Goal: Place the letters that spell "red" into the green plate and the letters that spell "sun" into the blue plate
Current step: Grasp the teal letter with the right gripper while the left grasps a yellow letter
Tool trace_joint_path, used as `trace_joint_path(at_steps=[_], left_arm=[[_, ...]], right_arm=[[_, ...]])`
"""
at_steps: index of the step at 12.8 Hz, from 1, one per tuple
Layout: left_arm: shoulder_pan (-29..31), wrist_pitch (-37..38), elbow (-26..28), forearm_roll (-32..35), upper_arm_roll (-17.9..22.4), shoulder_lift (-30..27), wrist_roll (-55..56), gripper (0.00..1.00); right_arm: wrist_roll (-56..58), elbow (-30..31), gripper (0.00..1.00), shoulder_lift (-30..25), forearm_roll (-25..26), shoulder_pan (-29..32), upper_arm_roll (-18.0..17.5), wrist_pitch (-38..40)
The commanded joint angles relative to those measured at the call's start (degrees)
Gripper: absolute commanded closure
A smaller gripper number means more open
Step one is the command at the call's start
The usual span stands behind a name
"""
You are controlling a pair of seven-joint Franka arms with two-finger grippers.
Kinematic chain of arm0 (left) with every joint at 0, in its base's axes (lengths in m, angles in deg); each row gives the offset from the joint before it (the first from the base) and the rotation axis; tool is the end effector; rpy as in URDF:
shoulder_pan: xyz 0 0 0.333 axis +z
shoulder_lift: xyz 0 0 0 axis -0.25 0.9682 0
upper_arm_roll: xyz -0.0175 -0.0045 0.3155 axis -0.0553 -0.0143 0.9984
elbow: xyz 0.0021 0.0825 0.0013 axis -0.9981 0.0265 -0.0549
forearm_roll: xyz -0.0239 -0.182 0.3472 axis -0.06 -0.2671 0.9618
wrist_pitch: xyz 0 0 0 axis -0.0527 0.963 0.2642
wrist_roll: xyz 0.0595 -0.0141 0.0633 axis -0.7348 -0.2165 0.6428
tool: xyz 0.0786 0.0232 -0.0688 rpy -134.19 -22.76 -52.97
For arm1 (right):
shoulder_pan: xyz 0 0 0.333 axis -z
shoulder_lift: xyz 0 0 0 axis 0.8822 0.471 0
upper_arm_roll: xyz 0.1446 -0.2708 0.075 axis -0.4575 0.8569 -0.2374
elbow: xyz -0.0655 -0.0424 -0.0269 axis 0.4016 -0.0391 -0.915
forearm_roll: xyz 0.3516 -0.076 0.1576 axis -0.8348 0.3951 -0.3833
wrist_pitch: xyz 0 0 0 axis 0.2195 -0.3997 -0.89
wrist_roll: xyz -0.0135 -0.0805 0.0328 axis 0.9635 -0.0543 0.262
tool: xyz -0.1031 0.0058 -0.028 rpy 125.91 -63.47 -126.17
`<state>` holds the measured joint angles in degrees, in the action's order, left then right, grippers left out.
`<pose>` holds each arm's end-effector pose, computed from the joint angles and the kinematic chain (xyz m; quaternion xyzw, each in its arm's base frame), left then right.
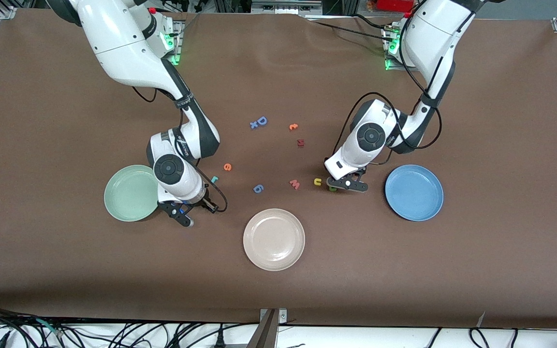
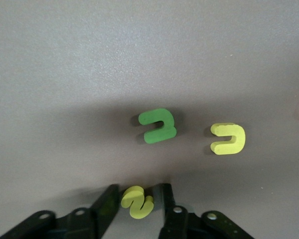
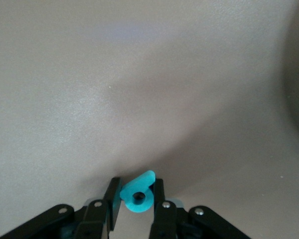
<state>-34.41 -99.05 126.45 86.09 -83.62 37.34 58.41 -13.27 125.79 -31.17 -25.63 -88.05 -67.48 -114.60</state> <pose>0.5345 -0.3002 0.1706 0.9956 -0.0774 -0.0390 0.0355 0.6434 0.2821 0.1797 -0.9509 0.3091 -0.0136 0.0065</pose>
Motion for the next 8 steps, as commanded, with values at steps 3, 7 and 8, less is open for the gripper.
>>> trace_joint_path(at_steps=[3, 7, 8], left_arm=[[-0.3, 3.0, 0.3, 1.4, 0.4, -2.7, 0.7, 1.00], [0.9, 20.0, -5.4, 5.3, 0.5, -9.4, 0.5, 1.00], [2.2, 23.9, -7.1, 8.2, 0.5, -9.7, 0.3, 1.00]], right_arm=[[2.8, -4.1, 0.80, -1.0, 0.8, 0.4, 0.4, 8.3], [10.8, -6.6, 0.80, -4.2, 1.0, 3.8, 0.9, 17.9], [14.2, -6.3, 0.80, -5.6, 1.1, 4.1, 2.1, 21.0]])
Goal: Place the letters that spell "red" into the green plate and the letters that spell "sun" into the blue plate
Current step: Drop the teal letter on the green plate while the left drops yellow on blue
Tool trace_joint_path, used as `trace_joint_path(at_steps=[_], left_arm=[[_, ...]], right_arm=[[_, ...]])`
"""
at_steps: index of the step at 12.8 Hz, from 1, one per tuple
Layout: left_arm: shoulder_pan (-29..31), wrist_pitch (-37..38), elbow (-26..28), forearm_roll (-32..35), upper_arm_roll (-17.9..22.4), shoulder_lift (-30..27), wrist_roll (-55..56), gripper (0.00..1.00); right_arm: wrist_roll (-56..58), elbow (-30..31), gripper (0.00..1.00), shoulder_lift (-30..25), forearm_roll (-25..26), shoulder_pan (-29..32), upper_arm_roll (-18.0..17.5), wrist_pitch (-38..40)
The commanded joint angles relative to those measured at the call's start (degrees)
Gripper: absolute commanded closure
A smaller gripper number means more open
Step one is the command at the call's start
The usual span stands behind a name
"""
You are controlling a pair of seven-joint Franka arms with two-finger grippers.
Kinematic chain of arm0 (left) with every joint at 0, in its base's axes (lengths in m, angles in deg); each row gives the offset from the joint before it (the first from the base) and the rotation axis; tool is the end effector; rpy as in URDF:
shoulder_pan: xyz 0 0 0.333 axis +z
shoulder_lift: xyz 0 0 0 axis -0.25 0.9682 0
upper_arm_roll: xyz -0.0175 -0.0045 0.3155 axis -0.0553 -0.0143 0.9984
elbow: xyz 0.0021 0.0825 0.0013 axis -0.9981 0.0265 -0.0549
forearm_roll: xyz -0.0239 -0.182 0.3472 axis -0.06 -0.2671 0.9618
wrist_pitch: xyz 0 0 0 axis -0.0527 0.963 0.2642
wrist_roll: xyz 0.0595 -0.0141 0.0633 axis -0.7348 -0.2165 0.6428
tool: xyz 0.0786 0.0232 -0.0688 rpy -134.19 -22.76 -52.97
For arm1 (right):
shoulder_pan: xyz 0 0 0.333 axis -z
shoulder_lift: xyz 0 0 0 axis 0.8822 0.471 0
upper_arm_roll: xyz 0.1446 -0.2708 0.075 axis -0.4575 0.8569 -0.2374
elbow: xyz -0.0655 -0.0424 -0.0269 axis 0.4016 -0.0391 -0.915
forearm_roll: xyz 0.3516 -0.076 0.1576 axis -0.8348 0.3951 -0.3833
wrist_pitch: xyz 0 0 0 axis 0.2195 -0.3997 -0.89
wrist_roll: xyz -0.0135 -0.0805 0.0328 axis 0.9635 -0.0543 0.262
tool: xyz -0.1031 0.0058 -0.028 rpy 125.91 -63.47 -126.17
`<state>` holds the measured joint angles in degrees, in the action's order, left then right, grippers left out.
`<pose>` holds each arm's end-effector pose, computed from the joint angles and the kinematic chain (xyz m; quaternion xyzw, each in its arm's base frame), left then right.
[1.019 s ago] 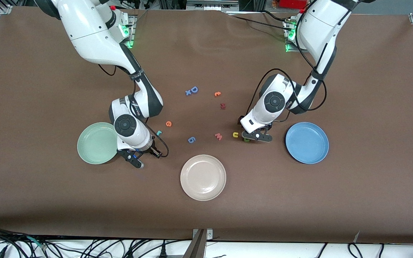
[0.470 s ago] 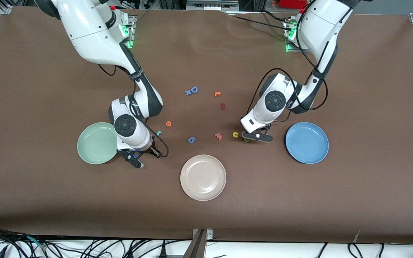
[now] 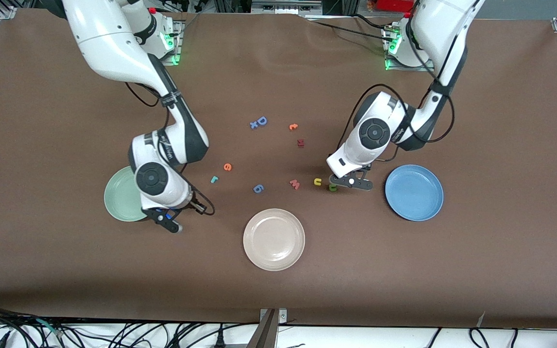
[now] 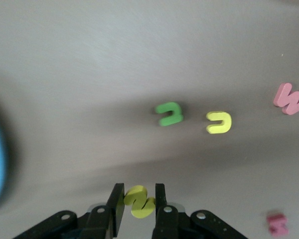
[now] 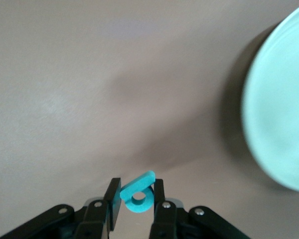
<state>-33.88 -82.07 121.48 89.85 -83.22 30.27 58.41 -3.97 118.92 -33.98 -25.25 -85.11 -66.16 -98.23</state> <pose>0.5516 -0.2924 0.2563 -0.9931 0.0974 0.0644 0.0138 0.6703 0.2420 0.2423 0.9643 -0.2609 -0.0296 0.0336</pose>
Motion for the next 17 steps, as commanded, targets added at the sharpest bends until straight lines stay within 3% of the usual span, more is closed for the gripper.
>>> trace_joint_path(at_steps=[1, 4, 7, 10, 13, 14, 15, 17], left_arm=[[2.4, 9.1, -2.8, 6.9, 0.2, -2.7, -0.3, 1.00], [9.5, 8.9, -2.8, 15.1, 0.0, -1.7, -7.1, 0.97], [13.3, 8.2, -2.5, 16.5, 0.1, 0.7, -10.0, 0.97], [15.4, 6.9, -1.8, 16.5, 0.1, 3.5, -10.0, 0.94], [17.9, 0.7, 2.3, 17.8, 0.1, 3.8, -10.0, 0.90], [17.9, 0.7, 2.4, 17.8, 0.1, 3.8, -10.0, 0.58], [17.9, 0.7, 2.4, 17.8, 0.1, 3.7, -10.0, 0.02], [18.0, 1.1, 2.2, 17.8, 0.0, 3.2, -10.0, 0.00]], right_arm=[[8.6, 0.8, 0.79, -3.7, 0.6, 1.1, 2.3, 7.3], [17.9, 3.9, 0.78, -6.2, 0.7, 1.1, 6.6, 8.9], [25.0, 8.4, 0.78, -8.9, 0.6, 1.2, 9.7, 7.7], [28.9, 20.5, 0.78, -13.5, 0.6, 1.2, 10.9, -5.4], [28.9, 27.2, 0.78, -15.2, 0.6, 1.2, 11.0, -13.8], [28.9, 29.1, 0.78, -15.3, 0.6, 1.2, 11.0, -16.8], [28.9, 30.9, 0.78, -15.3, 0.5, 1.2, 11.0, -20.0], [28.9, 33.0, 0.78, -15.3, 0.4, 1.2, 11.0, -23.8]])
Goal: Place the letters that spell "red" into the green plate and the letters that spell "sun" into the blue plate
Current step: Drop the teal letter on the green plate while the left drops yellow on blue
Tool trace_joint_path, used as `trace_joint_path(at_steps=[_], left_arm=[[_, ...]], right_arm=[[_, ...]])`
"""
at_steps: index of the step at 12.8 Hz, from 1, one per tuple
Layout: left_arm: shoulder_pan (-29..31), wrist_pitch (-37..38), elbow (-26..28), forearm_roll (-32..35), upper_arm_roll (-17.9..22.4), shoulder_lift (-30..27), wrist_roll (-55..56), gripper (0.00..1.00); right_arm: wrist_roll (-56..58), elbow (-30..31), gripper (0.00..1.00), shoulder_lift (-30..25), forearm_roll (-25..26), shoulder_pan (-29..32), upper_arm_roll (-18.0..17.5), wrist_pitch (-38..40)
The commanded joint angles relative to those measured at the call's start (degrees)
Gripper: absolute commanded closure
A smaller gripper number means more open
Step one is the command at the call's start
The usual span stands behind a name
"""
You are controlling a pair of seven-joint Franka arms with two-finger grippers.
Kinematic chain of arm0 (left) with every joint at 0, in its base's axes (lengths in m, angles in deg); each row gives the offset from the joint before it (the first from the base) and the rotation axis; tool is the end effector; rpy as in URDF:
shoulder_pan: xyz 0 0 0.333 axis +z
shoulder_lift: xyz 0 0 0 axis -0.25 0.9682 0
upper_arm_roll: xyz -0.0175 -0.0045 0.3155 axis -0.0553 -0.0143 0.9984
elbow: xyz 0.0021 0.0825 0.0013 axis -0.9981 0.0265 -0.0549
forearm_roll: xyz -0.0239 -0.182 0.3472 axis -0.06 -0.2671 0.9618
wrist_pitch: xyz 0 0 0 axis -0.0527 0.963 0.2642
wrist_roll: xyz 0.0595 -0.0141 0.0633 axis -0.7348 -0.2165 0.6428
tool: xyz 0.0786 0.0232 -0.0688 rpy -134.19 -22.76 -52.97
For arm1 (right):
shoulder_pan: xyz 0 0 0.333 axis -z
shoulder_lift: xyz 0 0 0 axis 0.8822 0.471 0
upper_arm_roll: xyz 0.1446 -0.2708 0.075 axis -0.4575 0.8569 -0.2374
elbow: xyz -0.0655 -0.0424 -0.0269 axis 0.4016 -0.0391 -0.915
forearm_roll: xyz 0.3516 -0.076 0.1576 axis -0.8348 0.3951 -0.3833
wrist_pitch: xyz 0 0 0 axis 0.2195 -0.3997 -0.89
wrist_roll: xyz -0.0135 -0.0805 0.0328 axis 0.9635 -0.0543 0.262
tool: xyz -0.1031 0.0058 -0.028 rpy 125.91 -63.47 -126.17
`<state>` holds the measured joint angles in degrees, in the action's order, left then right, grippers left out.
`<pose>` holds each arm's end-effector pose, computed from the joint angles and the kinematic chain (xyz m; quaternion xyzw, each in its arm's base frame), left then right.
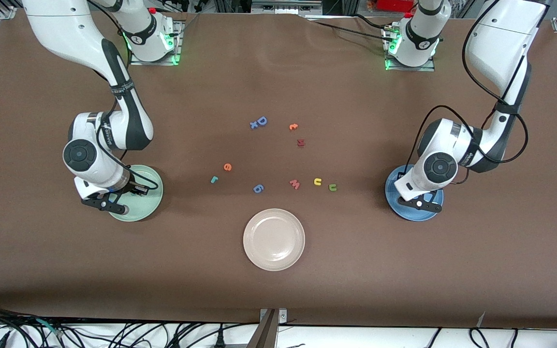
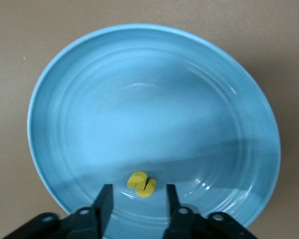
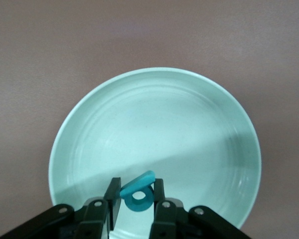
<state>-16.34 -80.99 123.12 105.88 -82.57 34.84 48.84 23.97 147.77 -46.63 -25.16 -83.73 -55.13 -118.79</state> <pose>0.5977 -0.0945 0.1955 -0.9816 0.1174 0.1068 0.1058 0.6148 0.0767 0.2192 0.9909 -0.1231 0.0162 0.0529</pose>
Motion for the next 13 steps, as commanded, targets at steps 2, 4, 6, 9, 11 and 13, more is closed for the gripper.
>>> trace_joint_path(at_steps=[2, 4, 6, 9, 11, 13], left_arm=[[0.4, 1.2, -0.1, 1.6, -1.1, -3.0, -0.4, 0.00], [0.0, 2.1, -1.0, 0.6, -3.1, -4.9, 0.2, 0.00], [-0.2, 2.1, -2.1, -2.7, -6.7, -5.1, 2.7, 0.00], [-2.3, 1.5, -4.8, -5.6, -10.2, -4.4, 5.1, 0.00], [-4.8, 0.2, -7.3, -5.6, -10.5, -1.7, 8.6, 0.00], [-7.6, -6.1, -7.5, -5.4, -10.5, 1.1, 13.1, 0.00]], right_arm=[[1.0, 4.1, 0.74, -2.7, 0.1, -0.1, 0.0, -3.4], [0.4, 3.6, 0.29, -2.7, -0.6, -0.1, -0.1, -3.4], [0.4, 2.9, 0.00, -2.8, -2.8, -0.1, -0.1, -3.0], [-2.1, 2.2, 0.00, -2.8, -2.9, -0.5, -0.8, -2.9], [-8.1, 1.5, 0.00, -2.7, -2.9, -0.8, -2.9, -2.9], [-14.2, 0.5, 0.00, -2.3, -2.9, -0.9, -5.2, -2.9]])
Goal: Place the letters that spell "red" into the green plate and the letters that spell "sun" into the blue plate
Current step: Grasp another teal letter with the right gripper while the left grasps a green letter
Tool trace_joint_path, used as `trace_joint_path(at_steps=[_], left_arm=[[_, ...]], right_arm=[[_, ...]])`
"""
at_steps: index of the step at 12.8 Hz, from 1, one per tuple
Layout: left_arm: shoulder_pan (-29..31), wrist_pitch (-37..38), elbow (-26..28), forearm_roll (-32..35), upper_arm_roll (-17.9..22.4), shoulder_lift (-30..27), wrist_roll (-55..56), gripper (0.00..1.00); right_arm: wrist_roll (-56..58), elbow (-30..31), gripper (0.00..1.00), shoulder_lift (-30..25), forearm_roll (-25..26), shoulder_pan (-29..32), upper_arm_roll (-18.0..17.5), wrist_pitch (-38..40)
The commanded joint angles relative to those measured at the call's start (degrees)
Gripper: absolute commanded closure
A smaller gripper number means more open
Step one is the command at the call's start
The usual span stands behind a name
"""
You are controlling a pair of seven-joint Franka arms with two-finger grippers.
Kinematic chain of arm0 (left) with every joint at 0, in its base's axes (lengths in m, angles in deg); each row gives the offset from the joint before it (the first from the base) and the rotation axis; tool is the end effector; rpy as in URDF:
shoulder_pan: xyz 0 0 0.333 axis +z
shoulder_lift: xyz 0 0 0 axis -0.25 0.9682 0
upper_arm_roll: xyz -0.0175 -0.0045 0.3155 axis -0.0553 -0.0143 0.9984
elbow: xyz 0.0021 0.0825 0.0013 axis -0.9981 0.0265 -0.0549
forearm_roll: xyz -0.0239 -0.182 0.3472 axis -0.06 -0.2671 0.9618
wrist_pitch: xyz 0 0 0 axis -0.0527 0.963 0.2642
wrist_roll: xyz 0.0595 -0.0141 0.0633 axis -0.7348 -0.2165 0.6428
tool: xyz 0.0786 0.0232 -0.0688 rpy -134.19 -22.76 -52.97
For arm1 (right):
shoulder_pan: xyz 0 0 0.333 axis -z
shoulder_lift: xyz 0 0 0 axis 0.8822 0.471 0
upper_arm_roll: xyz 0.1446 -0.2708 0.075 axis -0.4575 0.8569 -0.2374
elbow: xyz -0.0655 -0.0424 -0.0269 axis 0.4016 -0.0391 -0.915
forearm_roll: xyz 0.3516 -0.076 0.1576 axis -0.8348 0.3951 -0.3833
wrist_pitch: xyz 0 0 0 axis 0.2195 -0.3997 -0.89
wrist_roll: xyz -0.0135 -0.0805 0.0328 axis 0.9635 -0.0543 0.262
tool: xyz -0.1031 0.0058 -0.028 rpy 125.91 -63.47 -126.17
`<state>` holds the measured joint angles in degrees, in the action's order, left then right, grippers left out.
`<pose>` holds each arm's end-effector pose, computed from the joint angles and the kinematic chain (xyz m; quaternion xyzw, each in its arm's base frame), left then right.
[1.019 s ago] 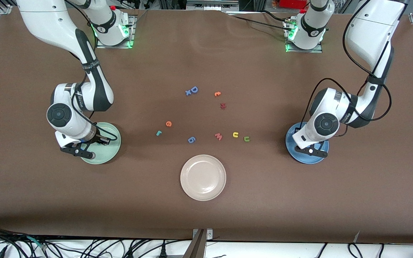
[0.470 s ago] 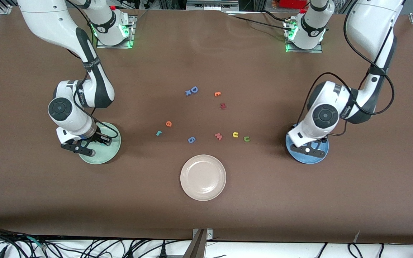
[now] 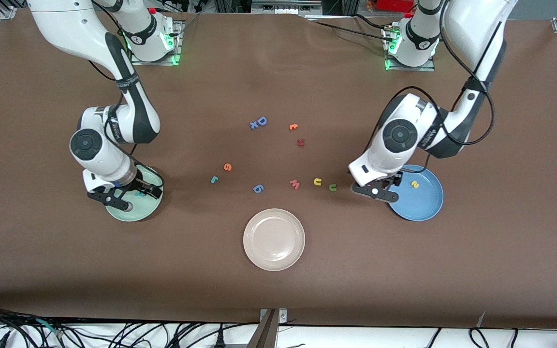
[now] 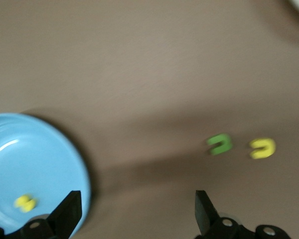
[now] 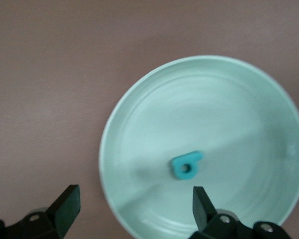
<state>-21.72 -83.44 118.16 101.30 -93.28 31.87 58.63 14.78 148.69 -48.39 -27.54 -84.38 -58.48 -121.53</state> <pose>0.5877 -0.2661 0.2766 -0.9912 0.1287 0.0125 0.0289 0.6101 0.1183 0.2318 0.9814 -0.1878 0.0379 0.0129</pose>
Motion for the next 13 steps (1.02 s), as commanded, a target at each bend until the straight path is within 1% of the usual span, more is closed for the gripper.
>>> trace_joint_path(at_steps=[1, 4, 6, 8, 9, 11, 13], left_arm=[[-3.3, -5.7, -2.5, -0.1, 0.3, 5.6, 5.4, 0.00], [-4.5, -8.2, -2.4, 0.0, 0.6, 8.2, 6.9, 0.00], [-5.1, -8.3, -2.5, 2.4, 0.5, 9.5, 7.4, 0.00], [-6.6, -10.4, -2.5, 4.6, 0.7, 10.9, 11.6, 0.00], [-6.6, -11.5, -2.5, 6.0, 0.7, 11.6, 12.5, 0.00], [-6.5, -12.3, -2.5, 6.7, 0.7, 11.9, 12.9, 0.00], [-6.1, -12.4, -2.6, 6.8, 1.1, 12.4, 12.7, 0.00]], right_arm=[[-8.1, -1.0, 0.00, -0.3, -0.6, -0.2, -2.9, -0.1], [-16.5, -2.9, 0.01, 1.2, -0.5, -0.2, -6.2, 0.2], [-21.1, -4.8, 0.01, 2.4, -0.5, -0.2, -7.7, 1.2], [-25.6, -7.0, 0.01, 4.5, -0.5, -0.2, -9.3, 1.4], [-28.0, -8.6, 0.01, 5.8, -0.5, -0.2, -9.9, 2.2], [-31.7, -10.7, 0.01, 7.3, -0.5, -1.4, -10.4, 3.4], [-35.2, -11.2, 0.01, 8.4, -0.5, -3.4, -10.4, 3.8]])
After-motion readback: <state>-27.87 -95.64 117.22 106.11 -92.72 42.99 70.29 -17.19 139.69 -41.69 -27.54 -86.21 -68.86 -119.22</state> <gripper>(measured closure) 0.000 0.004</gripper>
